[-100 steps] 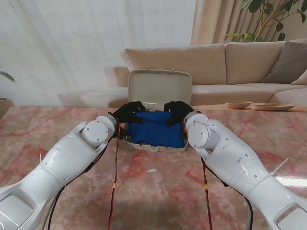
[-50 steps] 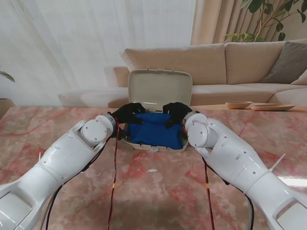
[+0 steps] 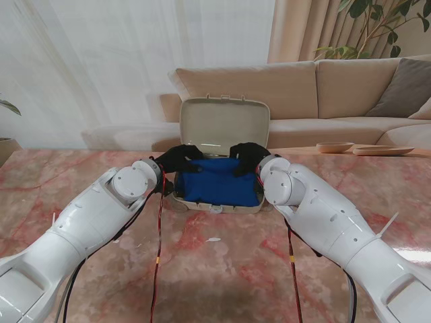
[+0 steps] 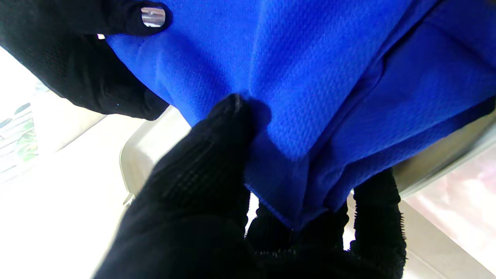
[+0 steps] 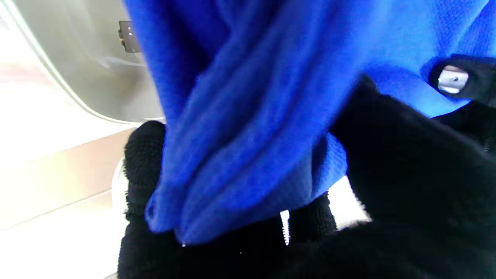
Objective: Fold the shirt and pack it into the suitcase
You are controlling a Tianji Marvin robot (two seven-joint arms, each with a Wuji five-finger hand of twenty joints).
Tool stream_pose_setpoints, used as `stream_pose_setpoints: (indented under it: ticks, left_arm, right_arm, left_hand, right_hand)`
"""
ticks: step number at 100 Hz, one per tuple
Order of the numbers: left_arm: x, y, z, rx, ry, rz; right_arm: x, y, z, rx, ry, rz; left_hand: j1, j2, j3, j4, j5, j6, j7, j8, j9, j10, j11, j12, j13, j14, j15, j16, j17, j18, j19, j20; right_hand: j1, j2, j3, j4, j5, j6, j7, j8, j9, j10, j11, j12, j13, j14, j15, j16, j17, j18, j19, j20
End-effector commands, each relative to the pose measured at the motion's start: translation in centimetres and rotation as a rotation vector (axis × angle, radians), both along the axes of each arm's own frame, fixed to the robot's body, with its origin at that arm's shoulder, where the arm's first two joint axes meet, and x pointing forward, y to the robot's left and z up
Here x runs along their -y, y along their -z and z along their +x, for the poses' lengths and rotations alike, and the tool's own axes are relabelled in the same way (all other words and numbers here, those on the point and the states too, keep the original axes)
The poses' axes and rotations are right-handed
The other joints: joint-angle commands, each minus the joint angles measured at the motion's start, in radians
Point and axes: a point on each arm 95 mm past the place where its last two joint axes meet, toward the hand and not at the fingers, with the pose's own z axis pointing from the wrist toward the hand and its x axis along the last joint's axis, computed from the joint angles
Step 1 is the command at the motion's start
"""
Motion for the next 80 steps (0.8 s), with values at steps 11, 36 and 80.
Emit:
stream_pose_setpoints:
  ticks: [11, 36, 80]
  left_arm:
    - [-0.5, -0.8, 0.0, 0.06, 0.025, 0.035]
    - [-1.1, -1.7, -0.3, 0.128, 0.073, 0.098]
    - [-2.8, -3.8, -1.5, 0.266, 0.13, 0.254]
  right_arm:
    - [0.2, -0.4, 0.0, -0.002, 0.01, -0.009]
    - [0.4, -0.4, -0.1, -0.013, 0.013, -0.021]
    - [1.2, -1.5, -0.6, 0.019, 0.037, -0.044]
  left_hand:
    - [-0.113, 0.029, 0.093, 0.067, -0.007, 0.045, -0.13, -0.028, -0.095, 0.015, -0.01, -0.096, -0.113, 0.022, -0.084, -0.075, -0.075, 0.02, -0.077, -0.061]
    - [-0.165, -0.024, 0.149, 0.051, -0.057, 0.061, -0.245, -0.076, -0.189, 0.041, -0.072, -0.134, -0.23, 0.028, -0.154, -0.128, -0.156, 0.01, -0.153, -0.107]
    - [-0.17, 0.029, 0.102, 0.054, -0.071, 0.053, -0.315, -0.099, -0.23, 0.052, -0.105, -0.159, -0.286, 0.029, -0.183, -0.162, -0.196, 0.003, -0.183, -0.117]
  right_hand:
    - [-0.103, 0.025, 0.084, 0.078, 0.005, 0.076, -0.248, 0.033, -0.12, 0.044, -0.046, -0.135, -0.121, 0.011, -0.114, -0.045, -0.089, 0.015, -0.076, -0.01]
    - [-0.17, 0.023, 0.072, 0.12, 0.006, 0.112, -0.407, 0.103, -0.171, 0.063, -0.089, -0.176, -0.195, 0.014, -0.164, -0.065, -0.195, 0.027, -0.12, -0.009]
    - [-0.191, 0.033, 0.058, 0.12, 0.003, 0.123, -0.478, 0.116, -0.201, 0.067, -0.111, -0.197, -0.259, 0.021, -0.193, -0.076, -0.227, 0.015, -0.153, -0.017]
